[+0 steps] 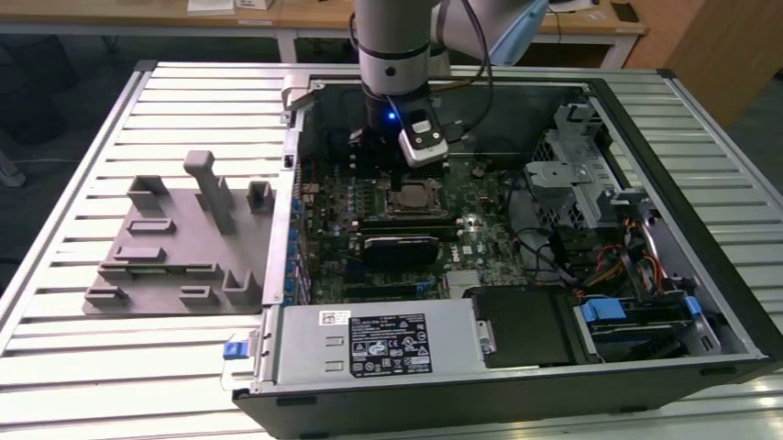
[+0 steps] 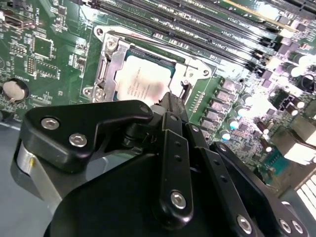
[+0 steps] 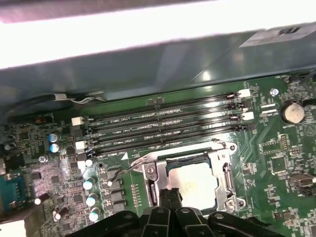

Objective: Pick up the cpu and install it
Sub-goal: 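Close the cpu cover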

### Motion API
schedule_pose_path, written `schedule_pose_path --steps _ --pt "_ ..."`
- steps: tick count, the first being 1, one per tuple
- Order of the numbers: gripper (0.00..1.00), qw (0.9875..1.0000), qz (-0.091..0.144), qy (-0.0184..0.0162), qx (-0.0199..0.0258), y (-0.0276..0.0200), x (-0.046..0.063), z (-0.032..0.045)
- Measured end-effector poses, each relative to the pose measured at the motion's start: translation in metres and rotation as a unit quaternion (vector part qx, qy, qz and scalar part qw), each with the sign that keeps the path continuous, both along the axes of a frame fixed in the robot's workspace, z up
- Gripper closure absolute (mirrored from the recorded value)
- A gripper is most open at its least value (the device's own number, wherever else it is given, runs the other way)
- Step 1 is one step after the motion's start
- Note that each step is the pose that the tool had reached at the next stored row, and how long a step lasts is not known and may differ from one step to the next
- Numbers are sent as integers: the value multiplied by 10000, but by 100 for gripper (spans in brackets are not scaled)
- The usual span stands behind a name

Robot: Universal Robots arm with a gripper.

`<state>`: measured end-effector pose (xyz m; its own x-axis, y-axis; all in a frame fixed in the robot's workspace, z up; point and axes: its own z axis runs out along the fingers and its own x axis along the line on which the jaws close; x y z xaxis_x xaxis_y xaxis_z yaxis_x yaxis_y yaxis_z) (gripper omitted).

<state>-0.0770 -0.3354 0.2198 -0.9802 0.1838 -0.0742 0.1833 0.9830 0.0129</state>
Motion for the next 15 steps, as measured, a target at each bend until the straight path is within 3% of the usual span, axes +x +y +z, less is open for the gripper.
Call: schedule_pose_path --steps 5,15 --pt "89 10000 0 0 0 0 0 54" --pt "89 10000 0 0 -1 0 10 57"
